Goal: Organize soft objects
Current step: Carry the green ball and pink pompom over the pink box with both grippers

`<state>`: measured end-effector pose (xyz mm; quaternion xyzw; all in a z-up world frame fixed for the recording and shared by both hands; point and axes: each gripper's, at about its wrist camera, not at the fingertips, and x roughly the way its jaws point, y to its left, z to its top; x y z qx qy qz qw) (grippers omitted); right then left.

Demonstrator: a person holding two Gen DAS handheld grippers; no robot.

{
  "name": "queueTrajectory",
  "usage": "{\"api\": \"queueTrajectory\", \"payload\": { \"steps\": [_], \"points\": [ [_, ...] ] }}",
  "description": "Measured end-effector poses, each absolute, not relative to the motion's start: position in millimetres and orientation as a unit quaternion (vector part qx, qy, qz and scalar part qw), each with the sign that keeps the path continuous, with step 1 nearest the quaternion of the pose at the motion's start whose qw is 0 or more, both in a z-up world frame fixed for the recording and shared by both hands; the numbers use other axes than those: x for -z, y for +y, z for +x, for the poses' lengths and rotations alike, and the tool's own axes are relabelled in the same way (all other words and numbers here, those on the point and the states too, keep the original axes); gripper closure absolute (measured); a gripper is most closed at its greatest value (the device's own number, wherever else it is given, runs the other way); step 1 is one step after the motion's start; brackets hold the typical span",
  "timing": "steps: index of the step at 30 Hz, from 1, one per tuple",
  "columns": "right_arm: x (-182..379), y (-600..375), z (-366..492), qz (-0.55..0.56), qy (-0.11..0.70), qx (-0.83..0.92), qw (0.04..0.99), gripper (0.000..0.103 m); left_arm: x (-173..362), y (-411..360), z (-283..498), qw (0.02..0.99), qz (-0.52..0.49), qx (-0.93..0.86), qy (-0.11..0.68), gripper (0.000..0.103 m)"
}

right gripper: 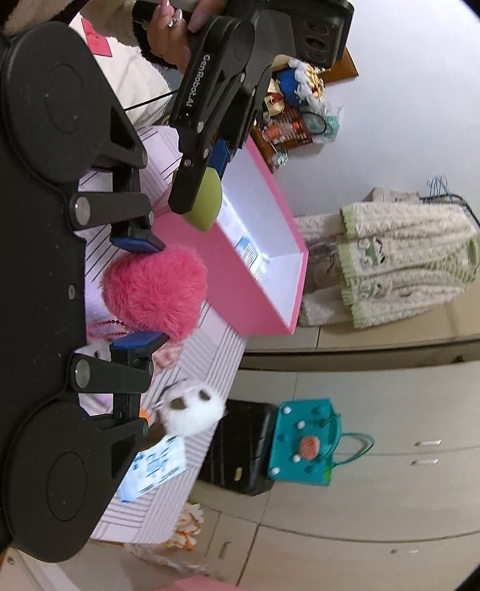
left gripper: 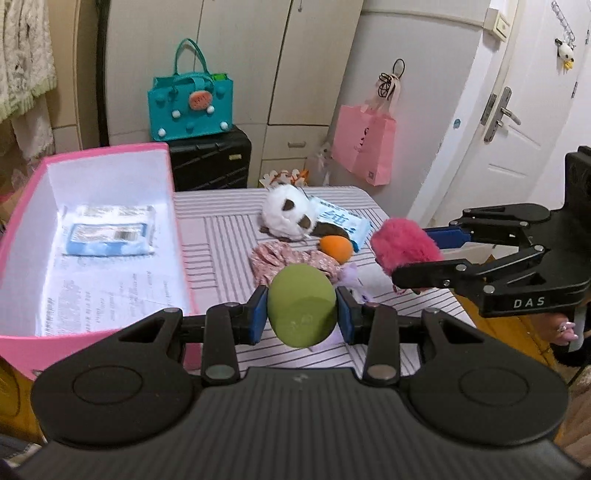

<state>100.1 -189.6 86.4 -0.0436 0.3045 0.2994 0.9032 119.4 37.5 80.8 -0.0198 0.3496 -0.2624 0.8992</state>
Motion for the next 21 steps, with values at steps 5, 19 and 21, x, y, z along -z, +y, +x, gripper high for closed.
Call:
{"api": "queueTrajectory", "payload": {
  "steps": [5, 19, 21],
  "points": [
    [-96, -165, 105, -0.077, 0.283, -0.305, 0.906, 0.055, -92, 62, 117, 0.911, -0.02, 0.24, 0.334, 0.065],
    [-92, -112, 170, -0.072, 0.238, -0.381, 0.89, 0.055, -91, 128, 156, 0.929, 0.0, 0.151, 0.339, 0.065],
    [-89, -104, 181, -0.071, 0.232, -0.394, 0.887, 0.055, -87, 139, 168, 0.93, -0.006, 0.142, 0.339, 0.065]
  ]
}}
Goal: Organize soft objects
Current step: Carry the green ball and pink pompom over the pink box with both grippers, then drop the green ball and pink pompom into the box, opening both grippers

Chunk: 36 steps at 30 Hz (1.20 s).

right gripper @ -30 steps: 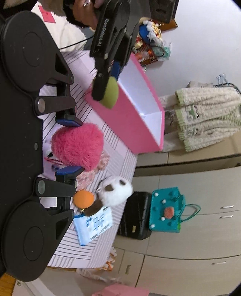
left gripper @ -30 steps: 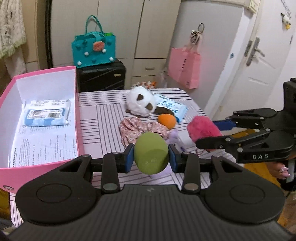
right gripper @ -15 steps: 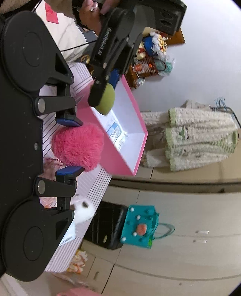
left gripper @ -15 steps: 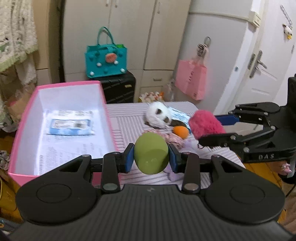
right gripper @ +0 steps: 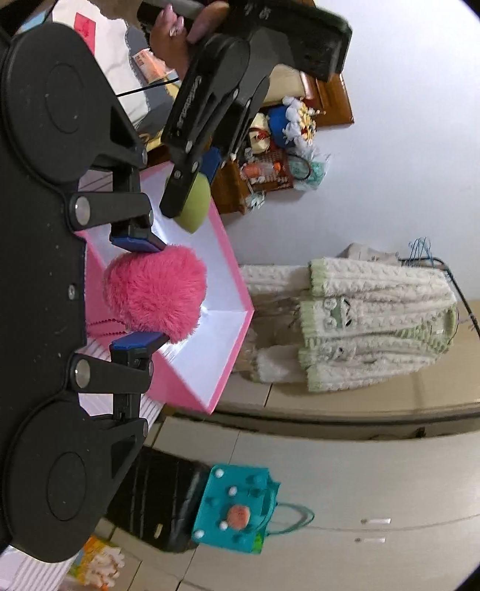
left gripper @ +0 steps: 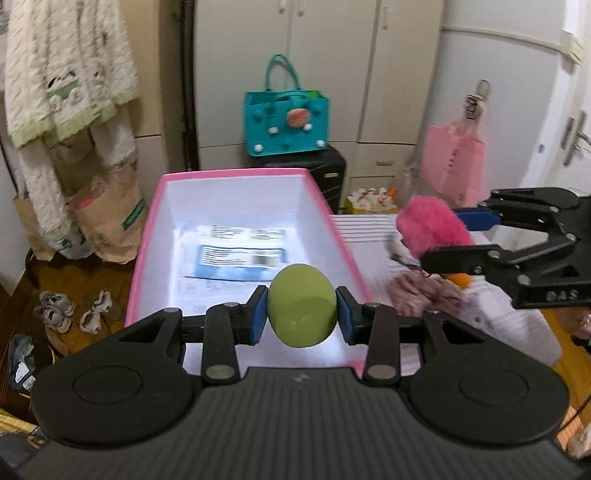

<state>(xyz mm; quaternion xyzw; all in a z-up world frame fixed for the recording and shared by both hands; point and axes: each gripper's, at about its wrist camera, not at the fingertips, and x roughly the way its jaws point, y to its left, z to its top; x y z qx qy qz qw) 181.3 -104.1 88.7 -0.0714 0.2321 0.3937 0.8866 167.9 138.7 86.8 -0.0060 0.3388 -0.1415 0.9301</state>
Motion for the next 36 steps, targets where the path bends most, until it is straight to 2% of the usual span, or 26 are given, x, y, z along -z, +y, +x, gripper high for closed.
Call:
{"api": "queueTrajectory", "payload": {
  "steps": [8, 18, 31, 36],
  "points": [
    [-79, -40, 227, -0.18, 0.244, -0.414, 0.858, 0.055, -62, 156, 239, 0.915, 0.028, 0.128, 0.382, 0.065],
    [-50, 23, 277, -0.301, 0.315, -0.436, 0.787, 0.055, -33, 167, 299, 0.884, 0.043, 0.124, 0.449, 0.065],
    [-18, 45, 303, -0.318, 0.378, -0.457, 0.74, 0.055, -18, 168, 316, 0.872, 0.045, 0.131, 0.469, 0.065],
    [-14, 49, 307, -0.327, 0.386, -0.448, 0.737, 0.052, -17, 166, 323, 0.869, 0.046, 0.127, 0.476, 0.061]
  ]
}}
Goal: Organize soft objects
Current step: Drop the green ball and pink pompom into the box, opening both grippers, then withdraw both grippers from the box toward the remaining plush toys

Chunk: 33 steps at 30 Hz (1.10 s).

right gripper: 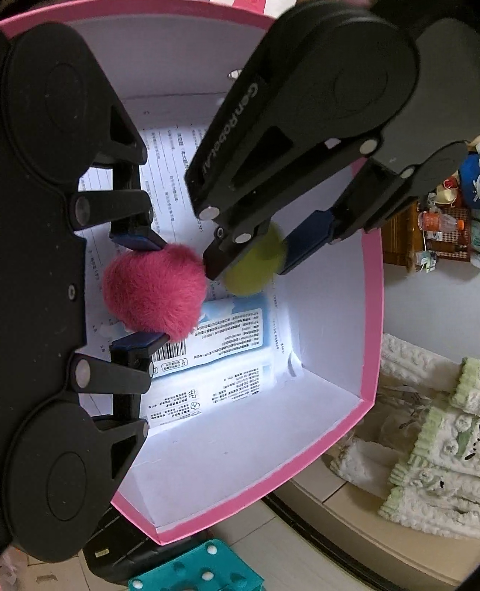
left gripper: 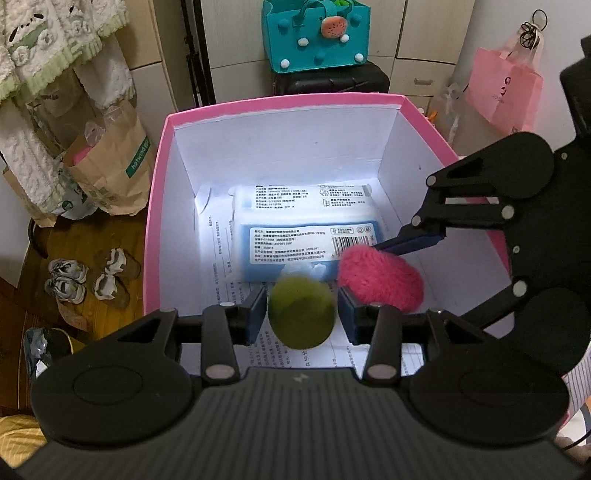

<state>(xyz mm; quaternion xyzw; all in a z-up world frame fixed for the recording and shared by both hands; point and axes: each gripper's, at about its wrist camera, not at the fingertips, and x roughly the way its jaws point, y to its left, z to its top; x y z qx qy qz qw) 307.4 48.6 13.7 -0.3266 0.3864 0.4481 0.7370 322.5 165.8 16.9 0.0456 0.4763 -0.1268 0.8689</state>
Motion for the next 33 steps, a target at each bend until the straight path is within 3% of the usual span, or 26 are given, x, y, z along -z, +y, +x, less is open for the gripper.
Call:
{"api": "queueTrajectory", "payload": {
  "steps": [9, 13, 25, 33],
  "points": [
    [-27, 30, 305, -0.278, 0.381, -0.436, 0.766, 0.047, -23, 165, 315, 0.873, 0.046, 0.124, 0.47, 0.055],
    [-42, 18, 297, -0.242, 0.384, -0.432, 0.779, 0.045, -35, 166, 299, 0.882, 0.053, 0.115, 0.454, 0.046],
    [-94, -35, 238, -0.121, 0.396, -0.408, 0.813, 0.045, -84, 164, 231, 0.9, 0.078, 0.111, 0.413, 0.042],
    [-125, -64, 187, -0.114, 0.381, -0.4, 0.826, 0.045, -112, 156, 181, 0.901, 0.082, 0.115, 0.41, 0.041]
  ]
}}
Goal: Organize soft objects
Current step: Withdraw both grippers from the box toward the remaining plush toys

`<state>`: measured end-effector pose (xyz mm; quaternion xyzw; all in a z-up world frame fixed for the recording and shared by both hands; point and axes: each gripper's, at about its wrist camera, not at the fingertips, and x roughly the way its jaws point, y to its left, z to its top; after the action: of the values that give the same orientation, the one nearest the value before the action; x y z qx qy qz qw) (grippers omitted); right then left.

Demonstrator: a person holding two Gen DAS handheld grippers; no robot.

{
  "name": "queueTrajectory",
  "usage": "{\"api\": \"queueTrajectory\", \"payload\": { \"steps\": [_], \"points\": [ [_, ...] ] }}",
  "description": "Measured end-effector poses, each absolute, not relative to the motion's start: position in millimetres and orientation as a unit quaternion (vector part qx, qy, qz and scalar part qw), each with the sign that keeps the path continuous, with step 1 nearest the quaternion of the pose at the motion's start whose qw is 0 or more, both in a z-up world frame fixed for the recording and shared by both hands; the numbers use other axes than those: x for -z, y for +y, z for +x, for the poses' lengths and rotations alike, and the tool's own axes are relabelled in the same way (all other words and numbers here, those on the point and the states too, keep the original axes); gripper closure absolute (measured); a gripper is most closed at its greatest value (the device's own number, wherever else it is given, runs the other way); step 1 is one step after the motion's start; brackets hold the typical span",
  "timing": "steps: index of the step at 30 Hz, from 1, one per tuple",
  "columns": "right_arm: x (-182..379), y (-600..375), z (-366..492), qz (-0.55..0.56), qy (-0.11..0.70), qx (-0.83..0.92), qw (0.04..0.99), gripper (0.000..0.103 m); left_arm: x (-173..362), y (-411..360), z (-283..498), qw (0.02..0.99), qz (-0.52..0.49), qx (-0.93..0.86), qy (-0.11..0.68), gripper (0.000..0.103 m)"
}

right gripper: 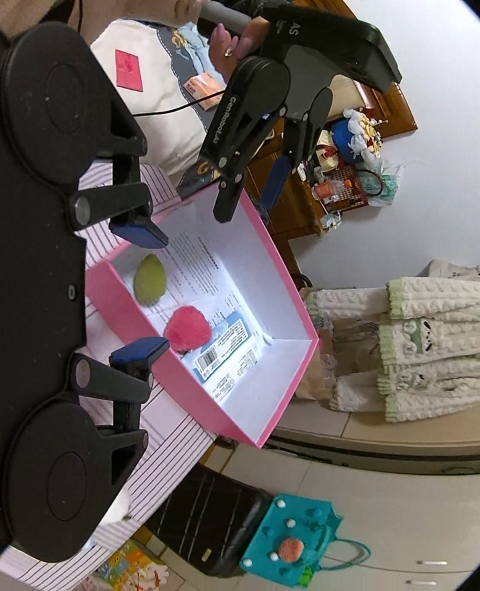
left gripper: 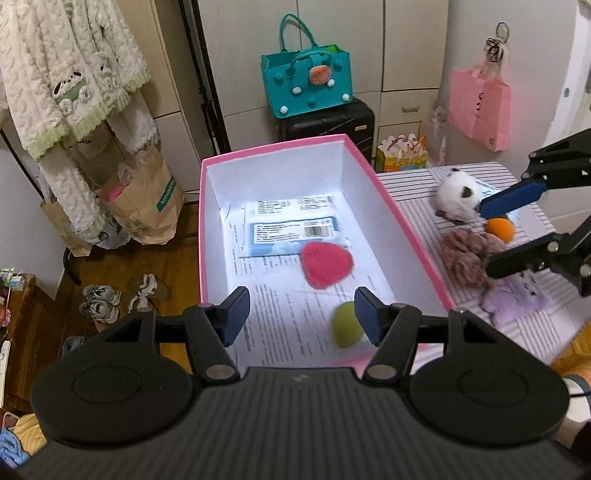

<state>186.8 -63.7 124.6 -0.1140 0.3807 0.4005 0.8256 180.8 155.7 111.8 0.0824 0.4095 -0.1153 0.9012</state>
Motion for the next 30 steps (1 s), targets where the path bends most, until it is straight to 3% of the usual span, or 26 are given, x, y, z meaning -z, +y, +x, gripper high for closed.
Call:
{"api": "queueTrajectory", "payload": {
  "steps": [12, 30],
  "points": [
    [-139, -121, 115, -0.117, 0.338, -0.37, 0.857, 0.045, -128, 129, 120, 0.908, 0.089, 0.153, 0.379, 0.037],
    [-90, -196, 64, -0.07, 0.369, -0.327, 0.867, 0.039, -97, 44, 99, 0.878, 0.088, 0.281, 0.376, 0.035]
  ]
}}
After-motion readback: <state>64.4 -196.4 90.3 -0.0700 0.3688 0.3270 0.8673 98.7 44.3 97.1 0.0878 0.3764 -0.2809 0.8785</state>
